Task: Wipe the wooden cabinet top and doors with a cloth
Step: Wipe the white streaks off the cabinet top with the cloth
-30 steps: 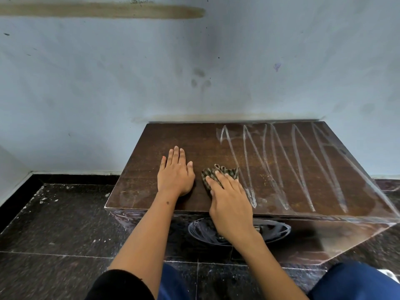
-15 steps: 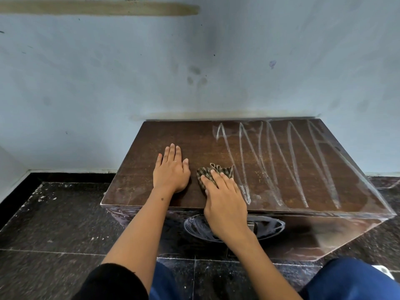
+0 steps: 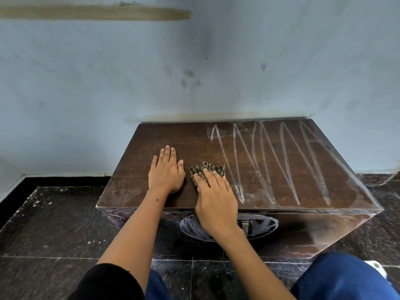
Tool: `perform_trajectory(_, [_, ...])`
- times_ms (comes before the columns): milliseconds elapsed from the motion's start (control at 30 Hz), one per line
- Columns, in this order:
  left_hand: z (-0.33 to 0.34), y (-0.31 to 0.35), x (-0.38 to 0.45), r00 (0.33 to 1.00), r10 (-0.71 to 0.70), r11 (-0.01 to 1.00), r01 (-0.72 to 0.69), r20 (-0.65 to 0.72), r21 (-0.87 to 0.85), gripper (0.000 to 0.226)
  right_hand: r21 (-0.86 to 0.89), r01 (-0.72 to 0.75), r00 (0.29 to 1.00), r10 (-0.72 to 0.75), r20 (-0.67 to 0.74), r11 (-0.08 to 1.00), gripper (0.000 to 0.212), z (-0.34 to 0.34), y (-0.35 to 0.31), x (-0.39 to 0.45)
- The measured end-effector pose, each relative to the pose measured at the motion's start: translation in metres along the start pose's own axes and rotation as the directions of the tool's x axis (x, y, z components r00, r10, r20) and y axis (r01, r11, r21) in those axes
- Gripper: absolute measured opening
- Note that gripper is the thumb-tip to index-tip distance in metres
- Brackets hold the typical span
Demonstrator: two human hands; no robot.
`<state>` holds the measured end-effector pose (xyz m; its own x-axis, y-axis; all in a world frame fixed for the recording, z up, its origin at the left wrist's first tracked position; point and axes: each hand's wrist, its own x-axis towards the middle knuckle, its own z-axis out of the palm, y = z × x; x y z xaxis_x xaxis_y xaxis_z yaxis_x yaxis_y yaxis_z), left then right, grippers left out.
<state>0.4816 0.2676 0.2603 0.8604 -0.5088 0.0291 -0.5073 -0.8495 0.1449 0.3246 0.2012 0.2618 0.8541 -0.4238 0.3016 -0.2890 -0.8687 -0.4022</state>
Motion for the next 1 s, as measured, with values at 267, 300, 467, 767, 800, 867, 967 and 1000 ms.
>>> perform_trajectory(267, [-0.012,0.010,-0.006,0.998,-0.030,0.999,0.032,0.056,-0.025,0.059,0.011,-0.018,0.993,0.017,0.114,1.000,0.047,0.002,-0.004,0.062])
perform_trajectory(300, [-0.012,0.013,-0.007,0.998,-0.031,0.999,0.033,0.055,-0.037,0.060,0.010,-0.020,0.994,0.019,0.108,1.000,0.046,0.001,-0.003,0.058])
perform_trajectory(467, [-0.004,0.039,-0.008,0.998,0.049,0.998,-0.047,0.043,-0.040,0.060,0.000,-0.035,0.999,0.035,0.021,0.999,0.047,-0.010,0.010,0.002])
perform_trajectory(767, [0.003,0.040,-0.007,0.999,0.037,0.999,-0.037,0.000,-0.023,0.059,-0.051,-0.100,0.995,0.101,0.026,0.994,0.048,-0.017,0.017,0.007])
perform_trajectory(800, [0.003,0.040,-0.008,0.999,0.035,0.999,-0.035,0.004,-0.026,0.059,-0.046,-0.089,0.995,0.092,0.045,0.995,0.048,-0.015,0.015,0.016])
perform_trajectory(867, [0.002,0.041,-0.009,0.999,0.032,0.999,-0.032,0.004,-0.029,0.059,-0.039,-0.073,0.994,0.076,0.084,0.997,0.047,-0.014,0.012,0.030])
perform_trajectory(967, [0.000,0.040,-0.008,0.999,0.038,0.998,-0.037,0.005,-0.041,0.059,-0.035,-0.048,0.993,0.051,0.107,0.998,0.046,-0.018,0.015,0.027])
perform_trajectory(1000, [0.000,0.039,-0.008,0.999,0.040,0.998,-0.040,0.008,-0.043,0.058,-0.034,-0.040,0.994,0.043,0.097,0.999,0.046,-0.020,0.020,0.019])
